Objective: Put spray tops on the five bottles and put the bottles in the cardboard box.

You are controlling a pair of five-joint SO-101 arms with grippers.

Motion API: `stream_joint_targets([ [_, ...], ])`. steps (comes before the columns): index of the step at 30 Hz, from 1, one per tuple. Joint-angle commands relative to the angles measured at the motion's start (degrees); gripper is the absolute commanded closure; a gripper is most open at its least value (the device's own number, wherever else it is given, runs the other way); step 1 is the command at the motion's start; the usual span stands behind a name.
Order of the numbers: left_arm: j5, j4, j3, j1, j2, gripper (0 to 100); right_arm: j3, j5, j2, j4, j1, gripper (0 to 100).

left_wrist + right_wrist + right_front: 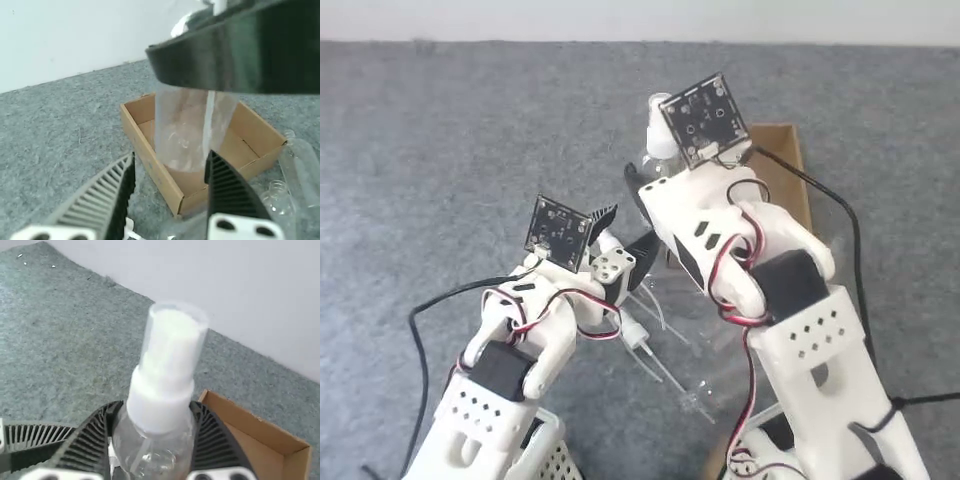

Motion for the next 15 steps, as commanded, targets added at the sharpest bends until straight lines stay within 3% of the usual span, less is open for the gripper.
stream_joint_targets([
  [1,-0.44,-1.41,0.22,-0.18,-1.05,79,-3.96,3.60,-2.68,-1.36,1.80,99.3],
  [11,-0.44,-1.41,0.75,-0.09,-1.05,80,-3.87,3.60,6.37,-15.52,8.66,99.3],
  [15,-0.53,-1.32,0.75,-0.09,-1.05,88,-3.87,3.60,12.44,-21.14,9.36,99.3],
])
